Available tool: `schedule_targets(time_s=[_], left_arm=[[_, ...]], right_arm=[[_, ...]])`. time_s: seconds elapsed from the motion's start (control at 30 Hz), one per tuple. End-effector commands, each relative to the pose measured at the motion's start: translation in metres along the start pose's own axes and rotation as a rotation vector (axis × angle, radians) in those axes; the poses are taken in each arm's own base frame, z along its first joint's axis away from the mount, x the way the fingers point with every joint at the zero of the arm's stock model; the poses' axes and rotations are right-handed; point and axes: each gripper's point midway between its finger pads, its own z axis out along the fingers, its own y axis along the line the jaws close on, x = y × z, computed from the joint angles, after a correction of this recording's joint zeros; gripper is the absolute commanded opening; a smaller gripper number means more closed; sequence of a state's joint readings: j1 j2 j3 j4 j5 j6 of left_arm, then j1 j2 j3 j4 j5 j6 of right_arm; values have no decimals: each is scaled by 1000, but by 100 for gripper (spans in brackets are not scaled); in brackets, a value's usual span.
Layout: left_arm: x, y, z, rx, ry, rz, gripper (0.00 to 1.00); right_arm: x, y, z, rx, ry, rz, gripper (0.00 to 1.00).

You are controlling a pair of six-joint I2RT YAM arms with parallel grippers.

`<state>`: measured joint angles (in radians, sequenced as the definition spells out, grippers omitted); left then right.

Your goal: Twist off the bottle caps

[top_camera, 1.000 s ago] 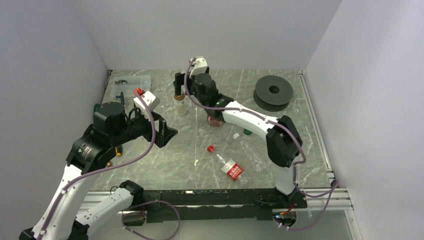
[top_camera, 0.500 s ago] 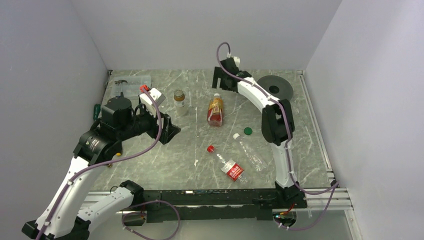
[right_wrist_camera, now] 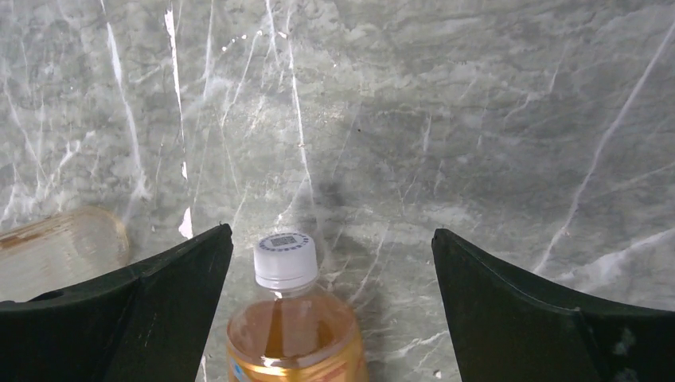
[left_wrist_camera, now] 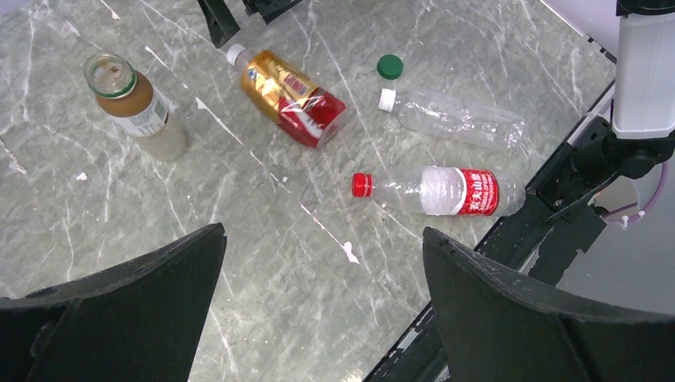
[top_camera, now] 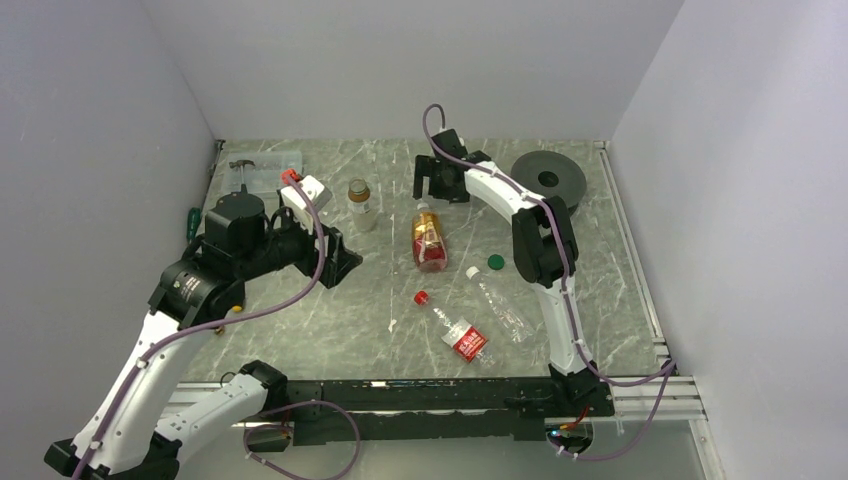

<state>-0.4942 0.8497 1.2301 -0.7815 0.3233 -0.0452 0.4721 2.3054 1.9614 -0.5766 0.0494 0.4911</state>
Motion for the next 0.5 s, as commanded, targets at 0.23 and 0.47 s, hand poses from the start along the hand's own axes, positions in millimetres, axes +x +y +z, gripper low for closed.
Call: schedule_targets(time_s=[0.23,0.47], left_arm=[[-3,-1,5,20,-23,19,99],[-3,-1,5,21,-24,22,99]], right_arm=[[11,31,-40,-83,-32,-41,100],[48,32,-43,-52,36,-125,100]])
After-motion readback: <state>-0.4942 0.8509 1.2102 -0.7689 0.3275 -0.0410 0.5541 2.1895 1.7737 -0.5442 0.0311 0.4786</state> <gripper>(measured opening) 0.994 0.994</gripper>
